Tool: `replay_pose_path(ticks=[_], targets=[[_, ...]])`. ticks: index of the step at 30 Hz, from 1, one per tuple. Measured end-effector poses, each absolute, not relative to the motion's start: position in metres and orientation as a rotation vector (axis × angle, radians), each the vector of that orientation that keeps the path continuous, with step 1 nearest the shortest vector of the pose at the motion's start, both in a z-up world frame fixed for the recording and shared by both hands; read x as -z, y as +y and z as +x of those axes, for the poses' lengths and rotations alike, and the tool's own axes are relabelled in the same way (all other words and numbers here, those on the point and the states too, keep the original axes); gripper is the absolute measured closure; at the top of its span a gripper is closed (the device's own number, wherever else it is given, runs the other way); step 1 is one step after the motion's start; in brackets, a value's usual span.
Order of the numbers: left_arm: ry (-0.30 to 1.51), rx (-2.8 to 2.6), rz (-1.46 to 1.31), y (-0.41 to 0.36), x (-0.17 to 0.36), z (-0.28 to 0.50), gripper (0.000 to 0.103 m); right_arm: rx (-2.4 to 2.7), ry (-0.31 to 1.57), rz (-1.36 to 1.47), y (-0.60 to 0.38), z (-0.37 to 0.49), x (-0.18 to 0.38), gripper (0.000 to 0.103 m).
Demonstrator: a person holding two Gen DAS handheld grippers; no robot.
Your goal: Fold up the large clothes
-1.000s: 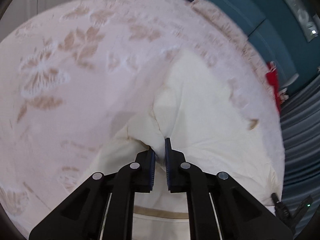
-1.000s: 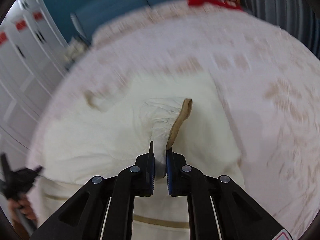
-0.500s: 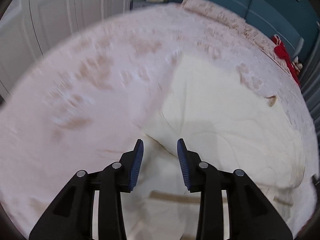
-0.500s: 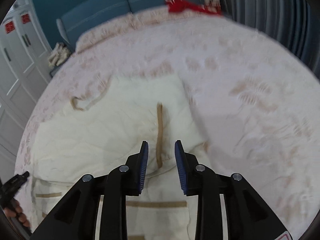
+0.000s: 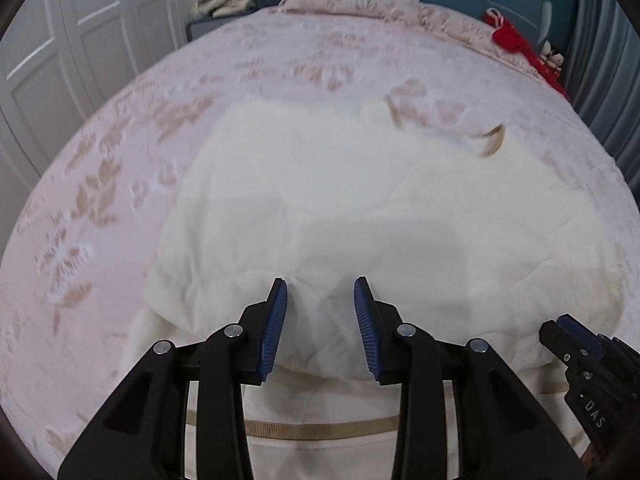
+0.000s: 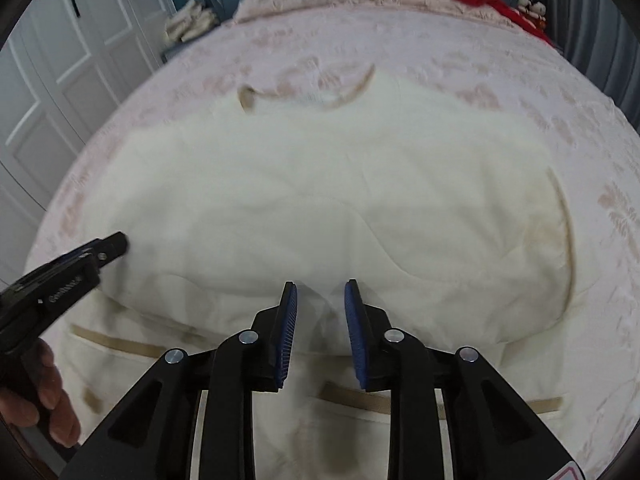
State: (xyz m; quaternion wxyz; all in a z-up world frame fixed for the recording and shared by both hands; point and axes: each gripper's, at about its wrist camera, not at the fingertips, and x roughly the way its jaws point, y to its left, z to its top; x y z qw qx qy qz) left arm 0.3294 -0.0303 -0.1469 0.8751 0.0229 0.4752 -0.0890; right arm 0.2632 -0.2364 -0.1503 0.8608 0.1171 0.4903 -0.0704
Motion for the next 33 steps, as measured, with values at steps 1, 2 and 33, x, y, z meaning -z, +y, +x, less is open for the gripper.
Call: replay_pose_path(ticks=[1, 2, 33], targets=[[0.991, 0.182, 0.050, -0.029, 0.153, 0.329, 0.069, 0.150, 1.028, 0.244, -0.238, 0.261, 0.157, 0.085], [0.990, 0.177, 0.060, -0.029, 0.158, 0.328, 0.069, 0.149, 1.024, 0.249, -0.241, 0.259, 0.162, 0.087], [0.819, 0.134, 0.162, -0.043, 0.187, 0.305, 0.068, 0.156, 0.906, 0.233, -0.231, 0.244, 0.184, 0.087]])
